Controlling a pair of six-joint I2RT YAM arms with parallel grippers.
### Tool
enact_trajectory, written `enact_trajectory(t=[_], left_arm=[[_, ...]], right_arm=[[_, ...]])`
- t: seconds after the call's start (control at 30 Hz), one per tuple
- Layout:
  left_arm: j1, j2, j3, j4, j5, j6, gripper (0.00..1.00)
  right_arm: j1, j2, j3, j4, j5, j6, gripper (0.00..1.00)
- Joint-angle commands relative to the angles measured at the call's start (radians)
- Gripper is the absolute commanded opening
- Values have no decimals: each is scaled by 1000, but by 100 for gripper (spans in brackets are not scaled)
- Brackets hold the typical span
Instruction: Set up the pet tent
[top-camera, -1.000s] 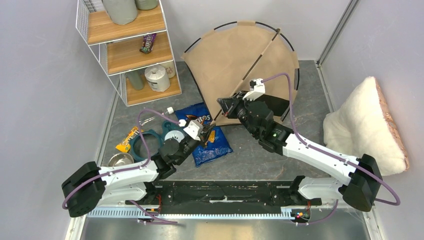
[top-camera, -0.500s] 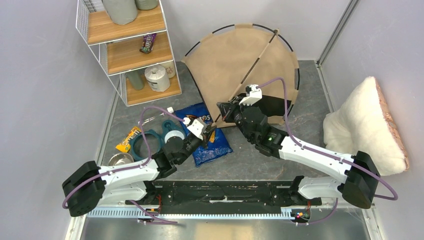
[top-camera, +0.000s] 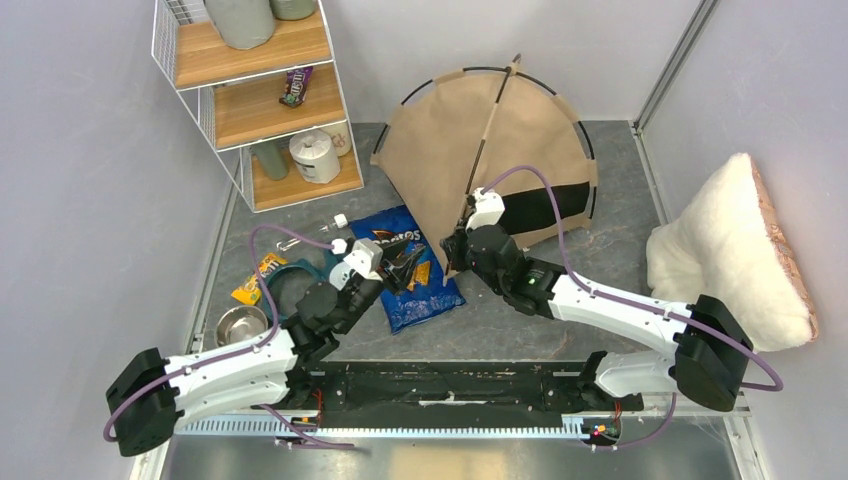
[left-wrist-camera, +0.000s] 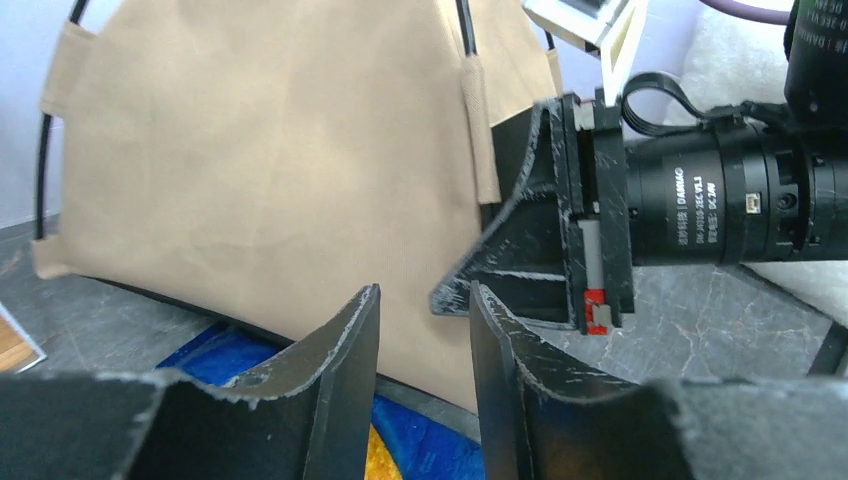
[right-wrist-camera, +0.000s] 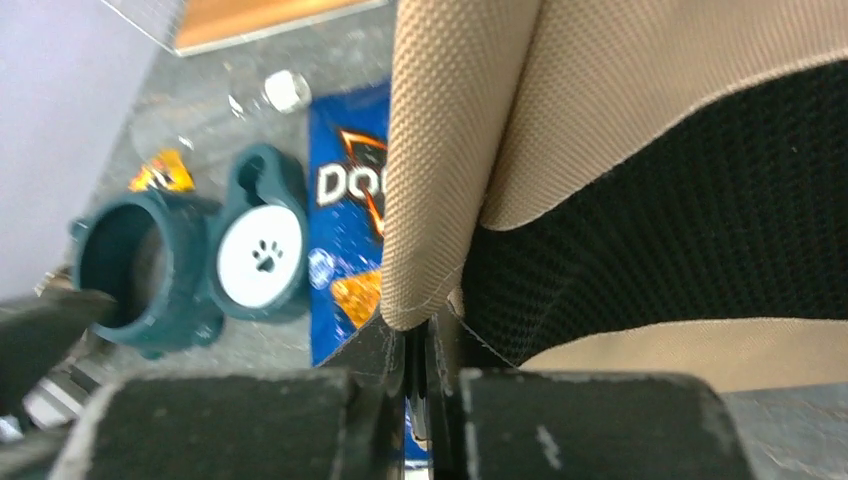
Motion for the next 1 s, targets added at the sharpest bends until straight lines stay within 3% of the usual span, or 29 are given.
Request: enact_trajectory(t=[0.0, 0.27, 0.37, 0.5, 0.67, 0.8, 0.97], left_arm=[[-6, -57, -39, 10, -78, -23, 45], [-6, -94, -38, -43, -109, -19, 46], [-6, -92, -38, -51, -116, -17, 47], [-6, -98, -39, -55, -129, -19, 48], [-6, -124, -34, -86, -147, -28, 49], [-6, -154, 7, -199, -197, -60, 49], [-6, -209, 76, -389, -258, -110, 62]], right_arm=[[-1, -4, 4, -105, -20, -14, 12], [0, -67, 31, -388, -6, 47, 59], [-1, -129, 31, -485, 28, 77, 71], [-1, -242, 42, -576, 47, 85, 77], [-2, -340, 133, -624, 139, 46, 77], [-20, -237, 349, -686, 240, -44, 76], [-97, -86, 622, -718, 240, -97, 74]])
